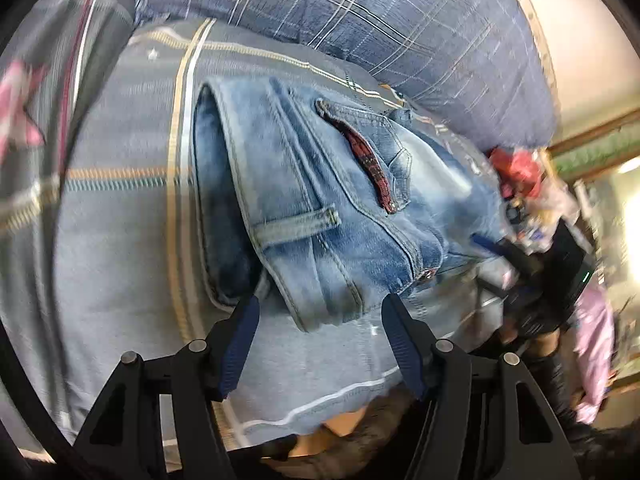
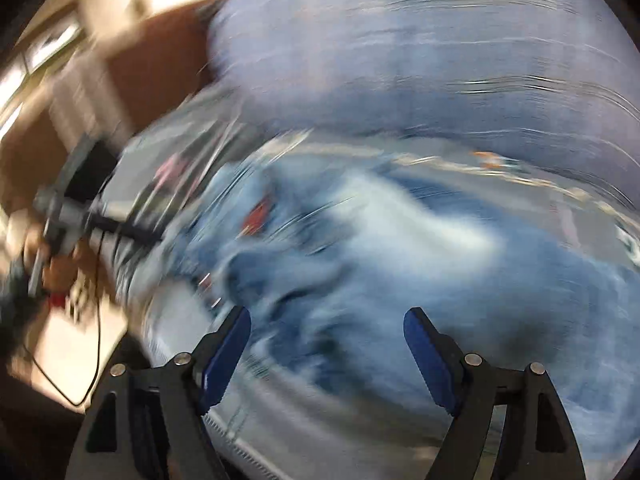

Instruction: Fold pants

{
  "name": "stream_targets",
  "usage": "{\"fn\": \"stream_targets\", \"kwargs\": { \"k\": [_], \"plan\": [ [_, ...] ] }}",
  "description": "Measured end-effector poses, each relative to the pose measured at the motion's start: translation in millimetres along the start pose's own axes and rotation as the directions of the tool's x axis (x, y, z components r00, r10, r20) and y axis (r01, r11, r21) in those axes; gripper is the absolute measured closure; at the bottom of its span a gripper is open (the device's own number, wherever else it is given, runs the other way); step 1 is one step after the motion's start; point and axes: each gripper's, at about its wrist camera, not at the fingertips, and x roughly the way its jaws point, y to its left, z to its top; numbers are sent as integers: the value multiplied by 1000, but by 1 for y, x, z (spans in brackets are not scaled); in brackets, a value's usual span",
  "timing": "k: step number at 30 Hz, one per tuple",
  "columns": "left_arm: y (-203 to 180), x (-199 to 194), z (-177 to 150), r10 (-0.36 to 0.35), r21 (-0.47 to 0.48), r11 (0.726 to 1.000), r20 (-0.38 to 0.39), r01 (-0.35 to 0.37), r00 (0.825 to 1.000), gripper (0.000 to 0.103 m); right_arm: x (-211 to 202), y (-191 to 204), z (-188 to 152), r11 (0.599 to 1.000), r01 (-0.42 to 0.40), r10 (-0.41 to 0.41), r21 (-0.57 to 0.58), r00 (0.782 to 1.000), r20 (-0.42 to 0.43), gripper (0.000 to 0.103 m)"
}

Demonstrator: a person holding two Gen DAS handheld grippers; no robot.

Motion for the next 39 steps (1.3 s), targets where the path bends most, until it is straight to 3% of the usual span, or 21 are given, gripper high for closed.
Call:
{"fn": "stream_targets", "kwargs": {
  "k": [3, 6, 8, 9, 10, 12, 13, 17, 20, 23, 27, 29, 31, 33, 34, 37, 39],
  "plan": [
    [-1, 10, 0, -74, -19, 997, 9, 74, 997, 39, 24, 25, -1, 994, 3, -10, -109, 998, -69, 21],
    [-3, 16, 4, -82, -20, 996, 26, 82, 996, 45, 40, 31, 1, 989, 42, -53, -142, 996, -78, 21],
    [0, 19, 7, -74, -29, 997, 27, 75, 997, 82, 50, 31, 5, 990, 52, -63, -131, 995, -80, 24],
    [0, 20, 8, -77, -37, 996, 29, 78, 997, 82, 53, 32, 6, 991, 48, -58, -124, 995, -80, 28],
    [-2, 17, 9, -78, -31, 996, 43, 79, 996, 83, 58, 33, 10, 992, 45, -55, -121, 995, -81, 42],
    [-14, 10, 14, -56, 13, 998, 74, 55, 996, 84, 60, 36, 11, 991, 61, -71, -119, 994, -80, 55],
    [-23, 3, 16, -57, 46, 998, 91, 53, 994, 84, 60, 36, 13, 990, 72, -81, -120, 994, -73, 81],
    [-47, -25, 31, -59, 142, 989, 161, 36, 985, 84, 49, 37, 23, 993, 69, -73, -95, 996, -43, 84],
    [-54, -42, 42, -57, 170, 985, 210, 21, 976, 84, 36, 37, 37, 998, 44, -44, -52, 999, 7, 84],
    [-46, -40, 43, -58, 153, 988, 201, 27, 978, 84, 34, 40, 44, 999, 28, -27, -31, 999, 26, 84],
    [-13, -8, 20, 6, 86, 996, 110, -16, 994, 86, 66, 45, 21, 999, 9, -11, -34, 997, -74, 84],
    [13, 14, 4, 19, 16, 1000, 55, -20, 998, 86, 84, 47, 2, 999, 10, -14, -32, 992, -125, 77],
    [26, 22, -5, -23, -30, 999, 46, 24, 999, 86, 85, 47, -9, 999, 16, -19, -35, 998, -65, 72],
    [28, 17, -8, -41, -39, 998, 66, 43, 997, 86, 83, 43, -10, 1000, -12, 12, 5, 998, -61, 69],
    [25, 14, -6, -24, -29, 999, 71, 26, 997, 86, 83, 40, -8, 999, -20, 22, 29, 998, -66, 65],
    [13, -2, -3, 70, 33, 997, 99, -73, 993, 86, 73, 39, -3, 999, -19, 21, 41, 997, -71, 32],
    [4, -18, 0, 92, 59, 993, 137, -101, 986, 86, 58, 41, -1, 999, -33, 35, 32, 998, -44, 31]
  ]
}}
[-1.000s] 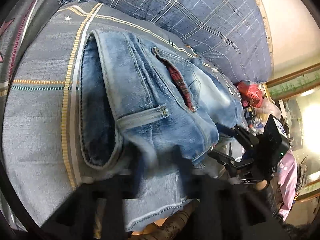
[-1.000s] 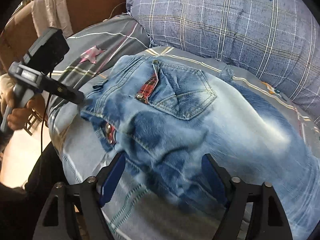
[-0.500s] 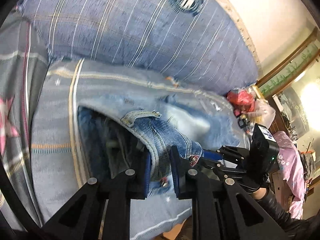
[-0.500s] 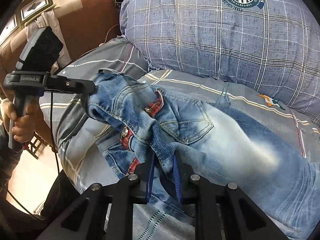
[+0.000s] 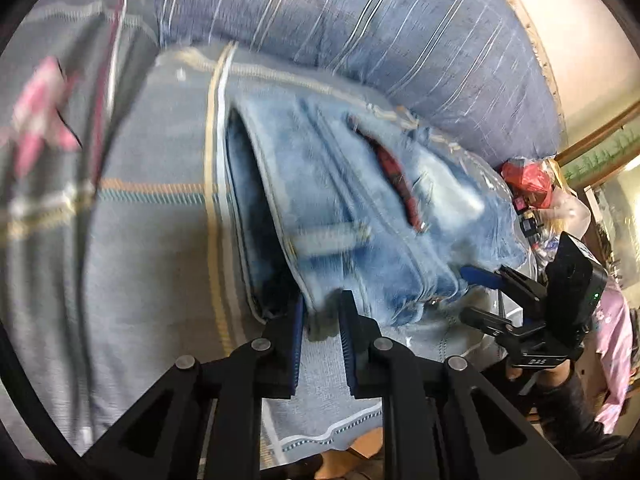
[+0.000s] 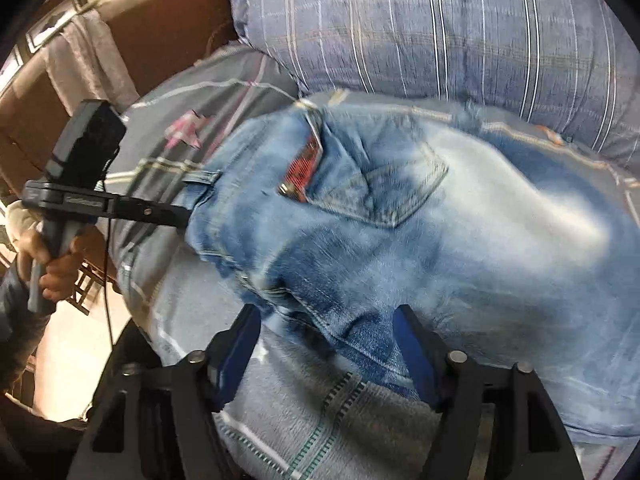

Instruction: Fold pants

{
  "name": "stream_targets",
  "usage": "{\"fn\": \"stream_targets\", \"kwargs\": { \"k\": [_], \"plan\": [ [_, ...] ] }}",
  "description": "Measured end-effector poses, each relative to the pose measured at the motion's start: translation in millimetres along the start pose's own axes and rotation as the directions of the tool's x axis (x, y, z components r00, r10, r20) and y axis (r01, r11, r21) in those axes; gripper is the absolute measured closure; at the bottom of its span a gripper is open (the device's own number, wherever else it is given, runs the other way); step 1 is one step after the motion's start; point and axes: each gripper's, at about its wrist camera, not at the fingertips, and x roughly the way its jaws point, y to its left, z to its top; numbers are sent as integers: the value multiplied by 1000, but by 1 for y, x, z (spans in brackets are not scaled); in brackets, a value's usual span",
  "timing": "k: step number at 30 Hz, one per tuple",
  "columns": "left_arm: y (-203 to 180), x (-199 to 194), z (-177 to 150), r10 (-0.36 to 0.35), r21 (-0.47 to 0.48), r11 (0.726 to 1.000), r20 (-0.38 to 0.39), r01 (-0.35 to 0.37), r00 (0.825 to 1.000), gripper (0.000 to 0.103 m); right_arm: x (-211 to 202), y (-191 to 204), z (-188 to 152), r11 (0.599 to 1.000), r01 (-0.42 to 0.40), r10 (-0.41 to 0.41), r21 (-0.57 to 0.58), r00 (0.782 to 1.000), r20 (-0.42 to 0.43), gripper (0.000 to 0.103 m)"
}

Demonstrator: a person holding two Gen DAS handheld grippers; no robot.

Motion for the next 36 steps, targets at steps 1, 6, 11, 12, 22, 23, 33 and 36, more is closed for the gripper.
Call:
{"fn": "stream_targets", "kwargs": {
  "k": [1, 6, 11, 12, 22, 23, 33, 36],
  "plan": [
    [-2, -6, 2, 10, 13, 1000, 16, -10, 1000, 86, -5, 0, 1, 1000, -7, 7, 3, 1000, 8, 31],
    [-22, -27, 15, 16, 72, 997, 90, -22, 996, 85, -27, -7, 9, 997, -42, 36, 72, 995, 91, 31],
    [-41, -5, 20, 19, 132, 991, 70, -28, 997, 85, -17, -18, 17, 990, 5, -20, 140, 994, 106, 31],
    [-45, 4, 18, 30, 145, 989, 61, -39, 998, 85, -12, -21, 16, 987, 10, -26, 159, 995, 98, 31],
    [-65, 72, -16, 271, 371, 885, 80, -281, 959, 85, 12, -39, -2, 980, 37, -46, 198, 998, 39, 31],
    [-70, 72, -15, 288, 391, 871, 83, -297, 954, 85, 10, -39, 1, 978, 38, -44, 203, 999, 29, 31],
    [-71, 39, 9, 186, 330, 919, 122, -217, 975, 76, -18, -53, 10, 964, 63, -89, 260, 992, 89, 31],
    [-65, 44, 10, 131, 296, 942, 107, -157, 986, 55, -17, -60, 4, 957, 70, -95, 282, 993, 75, 31]
  ]
}}
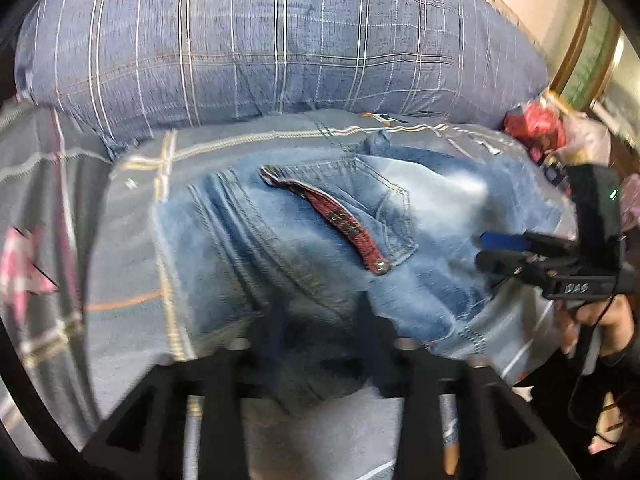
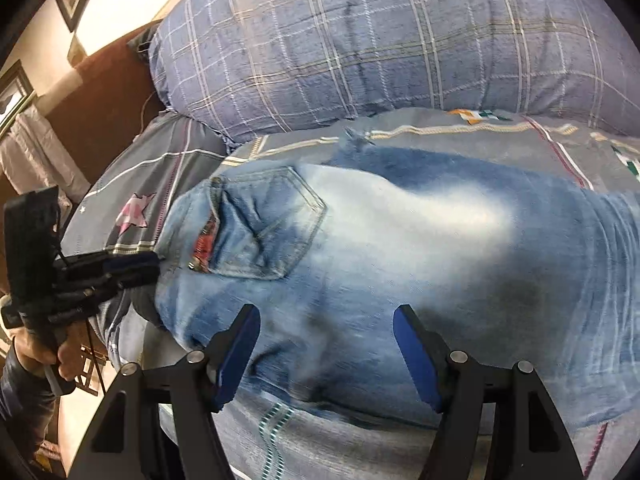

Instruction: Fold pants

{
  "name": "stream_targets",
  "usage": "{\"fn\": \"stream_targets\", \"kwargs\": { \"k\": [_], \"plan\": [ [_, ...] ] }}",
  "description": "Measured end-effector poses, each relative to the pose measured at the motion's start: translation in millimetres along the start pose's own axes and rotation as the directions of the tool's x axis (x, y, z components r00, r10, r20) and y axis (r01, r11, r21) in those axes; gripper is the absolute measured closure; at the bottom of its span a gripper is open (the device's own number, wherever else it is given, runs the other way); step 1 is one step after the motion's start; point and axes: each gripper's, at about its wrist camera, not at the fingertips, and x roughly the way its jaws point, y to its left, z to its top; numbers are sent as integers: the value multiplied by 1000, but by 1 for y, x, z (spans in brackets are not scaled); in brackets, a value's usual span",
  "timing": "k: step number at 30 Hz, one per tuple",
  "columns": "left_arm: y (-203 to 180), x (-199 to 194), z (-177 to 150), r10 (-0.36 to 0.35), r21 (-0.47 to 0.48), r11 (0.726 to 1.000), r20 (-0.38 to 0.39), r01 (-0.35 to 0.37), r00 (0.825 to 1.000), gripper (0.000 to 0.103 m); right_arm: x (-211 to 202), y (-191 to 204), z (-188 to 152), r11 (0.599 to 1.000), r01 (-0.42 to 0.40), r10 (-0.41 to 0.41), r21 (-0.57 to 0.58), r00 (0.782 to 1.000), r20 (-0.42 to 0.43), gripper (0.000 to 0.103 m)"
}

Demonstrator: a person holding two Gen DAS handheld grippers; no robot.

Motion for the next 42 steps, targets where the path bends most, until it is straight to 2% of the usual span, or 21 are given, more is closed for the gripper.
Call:
{"fn": "stream_targets", "kwargs": {
  "k": [2, 3, 5, 9, 14, 16, 22, 26, 28, 30, 33, 35, 36, 37, 39, 41, 42],
  "plan": [
    [2, 13, -4, -20, -29, 999, -19, 20, 1000, 52, 5, -6, -2, 1000, 2, -1, 20, 1000, -22, 31],
    [1, 20, -7, -4, -23, 1000, -32, 3, 999, 52, 10, -11, -5, 999, 4, -2, 35, 999, -45, 30],
    [-5, 28, -13, 24, -4, 1000, -29, -24, 999, 52, 8, -14, -9, 999, -10, 11, 31, 999, -30, 30],
    [-9, 25, -10, 31, -16, 999, -14, -31, 999, 51, 2, -16, -8, 999, -4, 5, 40, 1000, -27, 30],
    [-2, 1, 0, 15, -60, 998, 30, -14, 999, 49, -15, -25, 3, 999, -5, 4, 49, 1000, 18, 30],
    [-1, -7, 7, 48, -61, 997, 56, -45, 997, 44, -24, -32, 13, 998, -10, 8, 55, 999, 40, 30],
    [5, -6, 24, 82, -41, 996, 85, -79, 993, 44, -29, -49, 61, 998, -18, 14, 62, 997, 75, 30],
    [15, 17, 22, 107, -51, 993, 7, -107, 994, 44, -6, -43, 108, 995, -91, 88, 50, 994, 61, 31],
    [18, 29, 8, 110, -57, 992, -44, -112, 993, 44, 10, -33, 124, 995, -103, 102, 17, 994, 36, 31],
    [21, 33, -6, 95, -76, 992, -47, -98, 994, 43, 34, -19, 138, 994, -102, 101, -33, 995, -15, 32],
    [24, 27, -16, 76, -85, 993, -18, -77, 997, 42, 74, 0, 147, 991, -68, 55, -118, 993, -109, 43],
    [29, 27, -18, 67, -97, 993, -31, -70, 997, 40, 95, 9, 145, 986, -31, 5, -165, 987, -159, 72],
    [29, 27, -17, 65, -97, 993, -33, -68, 997, 40, 107, 14, 143, 979, 10, -47, -203, 983, -180, 78],
    [29, 28, -18, 65, -93, 993, -35, -68, 997, 40, 111, 18, 141, 967, 54, -99, -248, 980, -175, 93],
    [26, 28, -19, 76, -73, 994, -30, -78, 997, 39, 105, 21, 144, 958, 89, -123, -274, 986, -111, 97],
    [23, 29, -21, 83, -51, 995, -18, -84, 996, 39, 91, 12, 153, 968, 113, -124, -226, 992, -32, 99],
    [24, 29, -20, 81, -51, 995, -17, -81, 997, 39, 89, 7, 156, 974, 111, -118, -197, 993, -20, 99]
  ]
}}
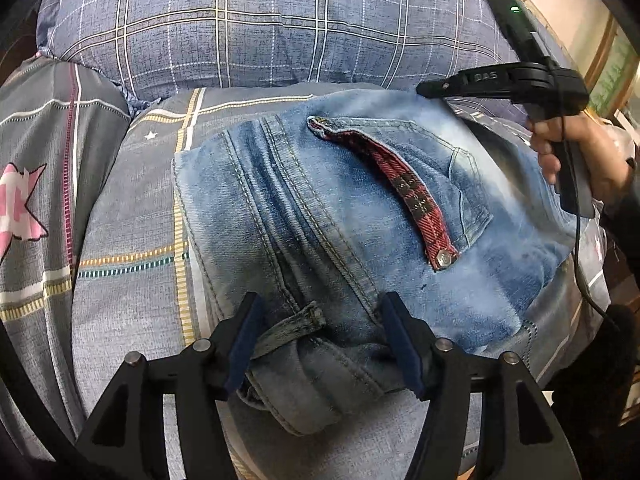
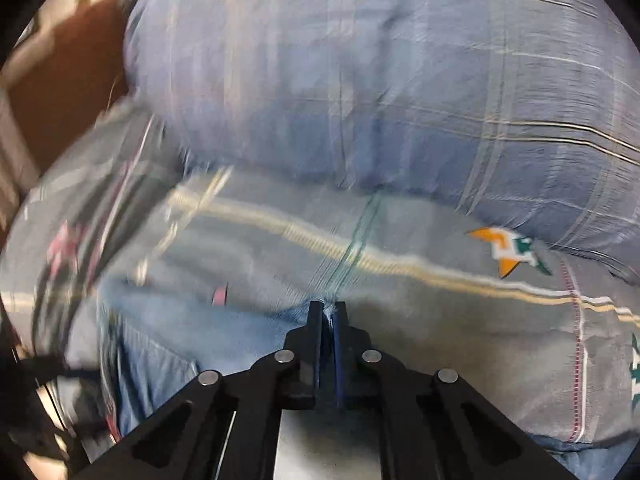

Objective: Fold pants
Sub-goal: 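Grasp the jeans edge with the right gripper while the left gripper holds the pocket side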

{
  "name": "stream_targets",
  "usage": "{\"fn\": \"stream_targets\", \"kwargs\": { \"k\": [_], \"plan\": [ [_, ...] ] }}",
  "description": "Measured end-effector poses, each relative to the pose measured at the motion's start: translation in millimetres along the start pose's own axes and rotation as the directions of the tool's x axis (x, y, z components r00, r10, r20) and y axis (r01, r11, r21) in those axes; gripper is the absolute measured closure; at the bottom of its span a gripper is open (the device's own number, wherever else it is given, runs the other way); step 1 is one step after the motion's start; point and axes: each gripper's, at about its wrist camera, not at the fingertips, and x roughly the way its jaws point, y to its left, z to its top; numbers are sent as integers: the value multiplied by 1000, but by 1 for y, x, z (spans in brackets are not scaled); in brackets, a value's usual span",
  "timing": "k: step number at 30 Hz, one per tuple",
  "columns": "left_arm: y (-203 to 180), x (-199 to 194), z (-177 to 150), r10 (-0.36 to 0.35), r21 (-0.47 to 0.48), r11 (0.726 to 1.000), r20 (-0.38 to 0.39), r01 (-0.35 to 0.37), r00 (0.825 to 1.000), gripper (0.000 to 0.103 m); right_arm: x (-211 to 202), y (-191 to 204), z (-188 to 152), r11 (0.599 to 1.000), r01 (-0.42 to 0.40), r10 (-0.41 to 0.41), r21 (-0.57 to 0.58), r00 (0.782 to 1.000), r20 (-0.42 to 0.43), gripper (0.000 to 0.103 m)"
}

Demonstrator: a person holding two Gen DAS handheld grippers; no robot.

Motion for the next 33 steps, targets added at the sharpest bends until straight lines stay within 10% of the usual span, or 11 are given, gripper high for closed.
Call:
{"fn": "stream_targets", "kwargs": {
  "k": [7, 9, 11, 12, 21, 25, 28, 33],
  "plan": [
    [2, -11, 10, -4, -6, 1000, -6, 4, 1000, 39, 22, 5, -9, 999, 42, -42, 8, 999, -16, 91],
    [-1, -22, 16, 17, 17, 1000, 31, -17, 999, 39, 5, 2, -9, 998, 41, -42, 45, 999, 18, 74],
    [-7, -36, 22, 24, 31, 999, 75, -26, 997, 39, -20, 1, -14, 997, 38, -43, 68, 996, 80, 27],
    [-10, -41, 25, 15, 34, 999, 93, -19, 996, 39, -41, -3, -22, 995, 36, -47, 90, 991, 128, 23],
    [-86, -33, 38, -93, 191, 979, 90, 74, 992, 39, -149, -87, -121, 941, 45, -92, 336, 988, 126, 23],
    [-106, -15, 27, -109, 230, 968, 21, 101, 994, 39, -198, -147, -172, 837, 93, -176, 539, 979, 105, 23],
    [-108, 15, 10, 13, 302, 953, -43, 1, 999, 26, -221, -178, -209, 751, 122, -206, 649, 977, 56, 24],
    [-105, 4, 18, -15, 244, 969, -63, 30, 998, 26, -235, -212, -257, 632, 32, -176, 774, 979, 103, 31]
  ]
}}
